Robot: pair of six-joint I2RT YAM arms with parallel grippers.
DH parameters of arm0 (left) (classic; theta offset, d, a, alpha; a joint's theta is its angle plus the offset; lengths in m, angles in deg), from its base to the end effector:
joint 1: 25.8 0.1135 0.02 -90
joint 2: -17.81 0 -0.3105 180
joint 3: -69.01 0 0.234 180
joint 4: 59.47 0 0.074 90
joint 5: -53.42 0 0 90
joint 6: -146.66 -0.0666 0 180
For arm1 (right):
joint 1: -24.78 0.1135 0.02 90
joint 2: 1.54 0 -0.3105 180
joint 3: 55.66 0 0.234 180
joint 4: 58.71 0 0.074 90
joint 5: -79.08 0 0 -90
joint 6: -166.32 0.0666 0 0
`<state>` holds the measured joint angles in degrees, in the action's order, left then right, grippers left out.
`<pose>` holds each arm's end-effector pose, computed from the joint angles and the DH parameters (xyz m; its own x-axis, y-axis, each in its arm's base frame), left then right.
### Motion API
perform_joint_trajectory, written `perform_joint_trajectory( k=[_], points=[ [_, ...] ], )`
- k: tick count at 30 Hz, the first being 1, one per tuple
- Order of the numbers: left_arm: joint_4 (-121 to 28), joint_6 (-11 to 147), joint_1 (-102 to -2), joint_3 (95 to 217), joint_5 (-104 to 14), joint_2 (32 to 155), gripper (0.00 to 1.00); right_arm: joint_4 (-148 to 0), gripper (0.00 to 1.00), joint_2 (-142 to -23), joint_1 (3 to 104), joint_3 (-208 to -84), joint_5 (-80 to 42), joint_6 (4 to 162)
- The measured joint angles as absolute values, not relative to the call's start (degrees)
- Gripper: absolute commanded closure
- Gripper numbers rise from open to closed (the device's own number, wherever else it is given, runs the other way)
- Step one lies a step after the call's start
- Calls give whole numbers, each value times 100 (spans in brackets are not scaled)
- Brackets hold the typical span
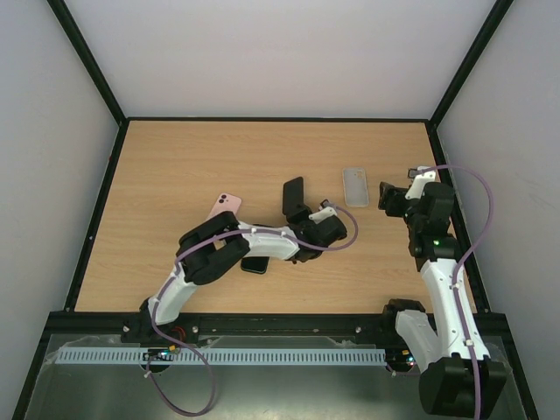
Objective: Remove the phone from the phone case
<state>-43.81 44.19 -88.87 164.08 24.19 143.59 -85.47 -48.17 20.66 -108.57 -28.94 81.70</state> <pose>0.2675 -0.3983 0.1688 -0.2850 0.7938 -0.5373 0.2296 0.6008 0.7657 0.1691 0.0085 0.3168 -0.3681 0.1159 -0.9225 -0.1870 0.9627 0.1956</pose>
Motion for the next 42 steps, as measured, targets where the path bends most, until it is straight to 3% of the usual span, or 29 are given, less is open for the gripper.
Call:
perform_joint_trajectory(
  k=[2, 8, 21, 28, 32, 40, 41, 42],
  points=[
    [-4324, 4384, -8822, 16589, 2465, 14509, 94, -8525, 20, -4817, 2066, -10857, -2900, 8159],
    [-3898, 4736, -8714, 16996, 2170, 14595, 66, -8514, 20, -4837, 2066, -10852, -2907, 8122],
    [-3304, 6017, -8651, 16899, 963, 14586, 44, -8479, 20, -4964, 2066, -10848, -3040, 8015],
    [-3297, 6911, -8647, 16016, -14, 13500, 36, -8477, 20, -4959, 2066, -10813, -3167, 7952],
    [-3216, 7589, -8647, 15334, -361, 12444, 20, -8477, 19, -4959, 2066, -10793, -3202, 7928],
    [-2698, 8454, -8520, 14338, -1166, 11084, 11, -8477, 19, -4957, 2066, -10785, -3322, 7906],
    [-2606, 8520, -8498, 14296, -1270, 11045, 2, -8475, 19, -4957, 2066, -10782, -3344, 7904],
    [-2501, 8574, -8474, 14266, -1364, 11025, 0, -8475, 19, -4957, 2066, -10782, -3361, 7901]
  ],
)
